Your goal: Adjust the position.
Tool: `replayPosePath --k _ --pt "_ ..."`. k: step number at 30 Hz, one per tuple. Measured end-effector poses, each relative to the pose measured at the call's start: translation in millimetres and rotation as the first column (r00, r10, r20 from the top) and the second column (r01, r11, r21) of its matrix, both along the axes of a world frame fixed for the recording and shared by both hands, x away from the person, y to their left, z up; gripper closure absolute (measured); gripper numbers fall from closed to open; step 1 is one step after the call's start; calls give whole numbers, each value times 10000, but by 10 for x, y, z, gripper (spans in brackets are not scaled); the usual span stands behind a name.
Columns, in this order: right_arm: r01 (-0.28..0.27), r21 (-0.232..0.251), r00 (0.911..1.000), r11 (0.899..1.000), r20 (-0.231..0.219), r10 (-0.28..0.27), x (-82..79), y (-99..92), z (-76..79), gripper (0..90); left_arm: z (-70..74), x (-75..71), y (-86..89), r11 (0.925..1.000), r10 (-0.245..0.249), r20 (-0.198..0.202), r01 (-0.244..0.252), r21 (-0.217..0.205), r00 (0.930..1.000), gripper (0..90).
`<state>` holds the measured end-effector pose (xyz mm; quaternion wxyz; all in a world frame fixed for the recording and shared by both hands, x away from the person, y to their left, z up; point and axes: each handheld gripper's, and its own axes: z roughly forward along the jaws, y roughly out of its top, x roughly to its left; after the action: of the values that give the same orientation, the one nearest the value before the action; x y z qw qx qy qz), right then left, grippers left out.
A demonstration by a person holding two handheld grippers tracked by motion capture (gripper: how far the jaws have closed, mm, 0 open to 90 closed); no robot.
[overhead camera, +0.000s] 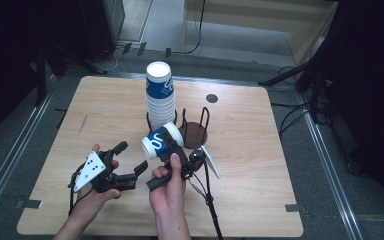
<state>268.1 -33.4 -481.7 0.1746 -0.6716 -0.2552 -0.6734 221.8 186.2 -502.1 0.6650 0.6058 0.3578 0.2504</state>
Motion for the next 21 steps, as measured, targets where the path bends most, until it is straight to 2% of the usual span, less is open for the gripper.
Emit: replayPosePath --k 2,7,9,12,17,19,20,21 --pt "65 -335 9996 9994 293 -55 -5 -6 13 213 -1 1 7 10000 -41 -18 41 12 10000 81" --pt "63 -718 9979 9974 645 -16 -14 -12 45 213 -1 1 10 9997 -242 -117 241 -94 9996 81" --pt "286 -1248 9967 9918 788 -188 -19 -19 55 213 -2 1 10 9995 -275 -132 274 -136 9995 81" --pt "321 -1542 9948 9875 1006 -166 -19 -34 71 214 -4 6 15 9993 -300 -197 295 -222 9994 81" --pt "544 -1922 9854 9798 1686 -216 -25 -62 100 214 -9 13 32 9993 -303 -314 296 -240 9990 81" --pt "696 -2260 9793 9716 2012 -234 -20 -72 104 214 -13 14 28 9993 -293 -355 285 -232 9989 81" --pt "688 -2295 9791 9709 2022 -216 -34 -80 123 214 -15 15 28 9993 -300 -369 293 -215 9989 81" --pt "861 -2417 9737 9665 2260 -302 -31 -89 121 214 -17 16 29 9993 -305 -391 297 -205 9988 81"
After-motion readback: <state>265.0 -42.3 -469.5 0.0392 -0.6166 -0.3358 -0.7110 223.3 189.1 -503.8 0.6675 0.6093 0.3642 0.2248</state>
